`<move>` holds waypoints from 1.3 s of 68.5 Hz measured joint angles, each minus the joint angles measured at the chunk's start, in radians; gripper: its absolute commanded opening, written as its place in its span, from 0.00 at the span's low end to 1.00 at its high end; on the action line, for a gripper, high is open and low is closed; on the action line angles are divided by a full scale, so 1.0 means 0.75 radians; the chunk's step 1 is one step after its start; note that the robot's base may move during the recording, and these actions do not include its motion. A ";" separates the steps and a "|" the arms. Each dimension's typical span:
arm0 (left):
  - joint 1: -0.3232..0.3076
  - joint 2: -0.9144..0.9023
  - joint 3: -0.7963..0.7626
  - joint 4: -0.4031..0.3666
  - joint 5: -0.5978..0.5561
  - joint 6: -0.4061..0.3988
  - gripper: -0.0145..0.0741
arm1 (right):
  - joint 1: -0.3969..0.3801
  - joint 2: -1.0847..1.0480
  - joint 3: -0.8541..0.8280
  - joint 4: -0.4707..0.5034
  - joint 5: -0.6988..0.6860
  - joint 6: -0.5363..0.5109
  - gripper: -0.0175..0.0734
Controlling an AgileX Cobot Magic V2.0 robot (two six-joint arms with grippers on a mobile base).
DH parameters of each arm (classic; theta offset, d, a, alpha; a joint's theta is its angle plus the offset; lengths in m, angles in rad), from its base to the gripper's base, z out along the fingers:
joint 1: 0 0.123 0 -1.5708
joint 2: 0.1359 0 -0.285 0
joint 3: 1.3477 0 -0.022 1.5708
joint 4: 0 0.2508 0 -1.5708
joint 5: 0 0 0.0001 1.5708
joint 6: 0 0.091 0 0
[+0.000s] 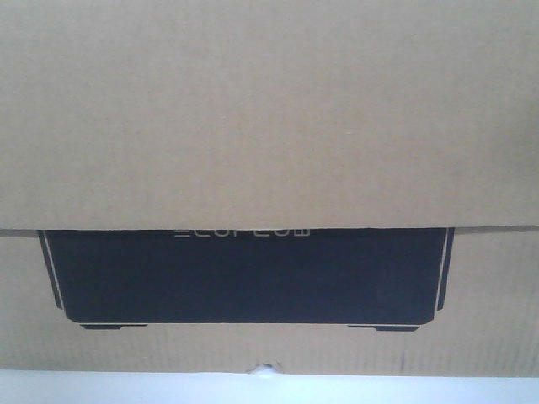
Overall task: Grab box from left shelf to table start
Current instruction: 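Open both grippers and withdraw them from the box walls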
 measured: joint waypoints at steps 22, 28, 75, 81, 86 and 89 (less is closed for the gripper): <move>0.000 0.000 0.000 0.000 -0.003 0.000 0.05 | 0.000 0.000 0.000 0.000 0.000 0.000 0.26; 0.000 0.000 0.000 0.000 -0.003 0.000 0.05 | 0.000 0.000 0.000 0.000 0.000 0.000 0.26; 0.000 0.000 0.001 -0.002 -0.003 0.000 0.05 | -0.019 0.000 0.103 0.000 -0.133 0.000 0.26; 0.000 0.000 0.001 -0.002 -0.003 0.000 0.05 | -0.044 0.000 0.182 0.012 -0.210 0.000 0.26; 0.000 0.000 0.001 -0.002 -0.003 0.000 0.05 | -0.070 0.000 0.257 0.027 -0.283 0.000 0.26; 0.000 0.000 0.001 -0.002 -0.003 0.000 0.05 | -0.089 0.000 0.305 0.038 -0.315 0.000 0.26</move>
